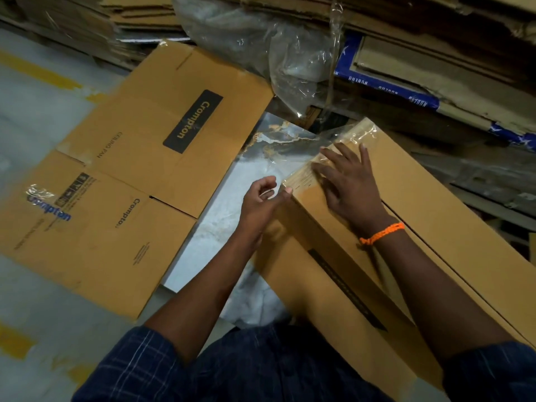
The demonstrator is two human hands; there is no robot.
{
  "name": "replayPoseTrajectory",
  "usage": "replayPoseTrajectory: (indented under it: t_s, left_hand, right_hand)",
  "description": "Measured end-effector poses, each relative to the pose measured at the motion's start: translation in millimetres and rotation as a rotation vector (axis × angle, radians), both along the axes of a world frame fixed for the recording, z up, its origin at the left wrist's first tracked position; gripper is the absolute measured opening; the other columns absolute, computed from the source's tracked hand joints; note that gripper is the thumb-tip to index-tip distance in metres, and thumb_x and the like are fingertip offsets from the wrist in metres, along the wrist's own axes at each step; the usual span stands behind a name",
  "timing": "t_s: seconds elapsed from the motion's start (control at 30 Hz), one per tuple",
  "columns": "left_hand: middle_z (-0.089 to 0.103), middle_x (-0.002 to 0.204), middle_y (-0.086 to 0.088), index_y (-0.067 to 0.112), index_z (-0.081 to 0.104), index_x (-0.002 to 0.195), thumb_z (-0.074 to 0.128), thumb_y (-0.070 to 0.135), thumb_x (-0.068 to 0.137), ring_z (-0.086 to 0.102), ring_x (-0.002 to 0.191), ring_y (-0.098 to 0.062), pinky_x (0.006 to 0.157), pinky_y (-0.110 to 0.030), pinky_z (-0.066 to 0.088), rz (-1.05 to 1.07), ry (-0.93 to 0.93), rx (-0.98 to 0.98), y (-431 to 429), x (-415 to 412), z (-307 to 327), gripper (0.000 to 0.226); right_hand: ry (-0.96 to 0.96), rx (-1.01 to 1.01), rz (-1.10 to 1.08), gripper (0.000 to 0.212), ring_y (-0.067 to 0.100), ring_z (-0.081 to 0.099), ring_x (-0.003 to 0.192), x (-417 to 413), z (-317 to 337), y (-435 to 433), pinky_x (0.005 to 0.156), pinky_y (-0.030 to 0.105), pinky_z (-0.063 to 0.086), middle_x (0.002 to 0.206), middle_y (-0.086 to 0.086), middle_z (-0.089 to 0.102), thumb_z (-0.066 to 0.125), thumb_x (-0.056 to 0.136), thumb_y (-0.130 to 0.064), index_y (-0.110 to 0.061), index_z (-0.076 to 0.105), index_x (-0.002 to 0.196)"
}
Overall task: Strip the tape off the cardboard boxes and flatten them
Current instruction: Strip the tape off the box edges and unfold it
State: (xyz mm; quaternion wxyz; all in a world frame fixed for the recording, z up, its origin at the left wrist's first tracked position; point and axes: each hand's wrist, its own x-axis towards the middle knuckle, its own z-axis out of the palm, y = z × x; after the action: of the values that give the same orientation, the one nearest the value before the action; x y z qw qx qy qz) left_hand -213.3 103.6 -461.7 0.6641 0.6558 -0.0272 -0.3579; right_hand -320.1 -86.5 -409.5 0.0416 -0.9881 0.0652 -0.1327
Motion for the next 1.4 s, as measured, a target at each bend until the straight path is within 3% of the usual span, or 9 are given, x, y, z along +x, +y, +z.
replayPoseTrajectory:
  t_s: [0.2,0.3,0.47,0.67,0.8,0.97,1.1,1.23,1.4]
  left_hand:
    - [0.069,0.129,0.004,0.025,0.069,0.128,0.056,0.068,0.091,0.061,0.122,-0.012,0.109,-0.038,0.047,-0.366,0.04,0.074,-15.7,30.0,20.3,0.058]
    - [0.07,0.123,-0.001,0.021,0.07,0.126,0.041,0.05,0.107,0.063,0.113,-0.016,0.096,-0.031,0.052,-0.404,0.069,0.122,-21.2,43.7,26.0,0.046]
    - [0.075,0.104,0.001,0.013,0.075,0.114,0.066,0.016,0.096,0.066,0.088,-0.014,0.08,-0.026,0.054,-0.488,0.083,0.164,-26.1,65.3,31.4,0.021]
    - [0.074,0.101,-0.007,0.003,0.073,0.11,0.069,0.008,0.094,0.067,0.087,-0.016,0.078,-0.024,0.057,-0.531,0.227,0.163,-36.3,77.2,27.1,0.018]
    - [0.072,0.121,-0.015,-0.005,0.071,0.116,0.066,-0.005,0.09,0.069,0.099,-0.019,0.076,-0.021,0.059,-0.58,0.259,0.276,-36.3,88.1,16.9,0.026]
    - [0.075,0.099,-0.015,-0.002,0.073,0.105,0.07,-0.005,0.089,0.074,0.088,-0.019,0.075,-0.023,0.06,-0.689,0.32,0.269,-15.4,105.4,23.9,0.016]
    - [0.072,0.074,-0.009,0.0,0.073,0.102,0.071,0.001,0.09,0.07,0.069,-0.013,0.072,-0.023,0.061,-0.71,0.196,0.289,-14.5,103.8,30.2,0.012]
    - [0.072,0.099,-0.005,0.007,0.071,0.112,0.066,0.004,0.095,0.069,0.094,-0.013,0.087,-0.028,0.056,-0.777,0.139,0.189,-11.3,96.2,30.0,0.018]
    - [0.071,0.124,-0.005,0.017,0.07,0.125,0.061,0.01,0.099,0.066,0.111,-0.013,0.094,-0.03,0.053,-0.716,0.093,0.123,-4.2,83.1,21.2,0.028]
  right_hand:
    - [0.043,-0.274,0.366,0.019,0.032,0.064,0.102,37.6,-3.8,-22.2,0.115,0.05,0.033,0.108,0.015,0.067,0.048,0.102,-0.012,-0.006,0.065,0.107]
    - [0.081,-0.271,0.399,0.02,0.035,0.06,0.093,49.8,-3.4,-24.8,0.103,0.045,0.042,0.103,0.019,0.062,0.042,0.104,-0.009,-0.002,0.061,0.106]
    - [-0.084,-0.276,0.355,0.014,0.034,0.058,0.092,38.4,-9.0,-19.9,0.098,0.052,0.045,0.105,0.021,0.061,0.052,0.102,-0.009,0.0,0.063,0.106]
    - [-0.077,-0.327,0.235,0.015,0.034,0.058,0.086,31.3,-15.4,-9.9,0.08,0.046,0.047,0.103,0.018,0.06,0.054,0.1,-0.016,-0.005,0.059,0.109]
    - [-0.074,-0.333,0.236,0.016,0.032,0.056,0.08,33.1,-12.4,-6.1,0.07,0.042,0.046,0.094,0.016,0.059,0.049,0.103,-0.018,-0.006,0.059,0.107]
    - [-0.011,-0.271,0.234,0.021,0.029,0.053,0.081,35.0,-14.6,-3.4,0.068,0.042,0.041,0.094,0.013,0.057,0.043,0.107,-0.02,-0.007,0.058,0.11]
    - [0.015,-0.183,0.2,0.016,0.027,0.05,0.079,36.9,-15.0,-2.6,0.067,0.041,0.04,0.093,0.012,0.057,0.045,0.105,-0.018,-0.01,0.058,0.11]
    - [0.014,-0.004,0.087,0.01,0.026,0.049,0.08,33.9,-9.8,9.5,0.07,0.042,0.041,0.091,0.011,0.058,0.052,0.104,-0.015,-0.01,0.059,0.107]
    - [-0.144,0.366,-0.309,0.033,0.024,0.053,0.106,8.4,-13.7,50.3,0.096,0.043,0.046,0.112,0.011,0.063,0.06,0.097,-0.013,-0.005,0.055,0.129]
